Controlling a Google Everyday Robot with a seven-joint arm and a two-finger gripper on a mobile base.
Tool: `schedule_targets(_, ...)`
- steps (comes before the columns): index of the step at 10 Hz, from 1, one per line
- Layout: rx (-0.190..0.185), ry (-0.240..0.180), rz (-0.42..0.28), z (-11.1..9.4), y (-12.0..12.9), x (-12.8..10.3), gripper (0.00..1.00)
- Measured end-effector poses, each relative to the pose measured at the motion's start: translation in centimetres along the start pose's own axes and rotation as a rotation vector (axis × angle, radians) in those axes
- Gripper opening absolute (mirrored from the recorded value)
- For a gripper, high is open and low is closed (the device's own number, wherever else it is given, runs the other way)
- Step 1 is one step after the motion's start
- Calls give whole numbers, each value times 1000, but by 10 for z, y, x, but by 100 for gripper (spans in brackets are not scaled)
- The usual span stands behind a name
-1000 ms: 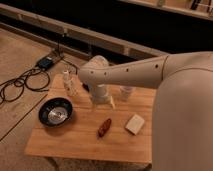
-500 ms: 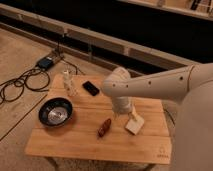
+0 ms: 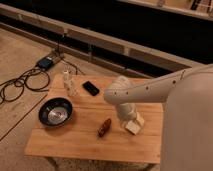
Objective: Wipe the white sponge on the table
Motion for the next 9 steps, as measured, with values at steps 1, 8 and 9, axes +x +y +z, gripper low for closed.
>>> schedule_targets(1, 12, 4, 26, 8, 0, -5, 65)
schedule_targets(8, 51, 18, 147, 36, 4, -39, 65)
schedule_targets(9, 55, 19, 162, 38, 3, -41, 65)
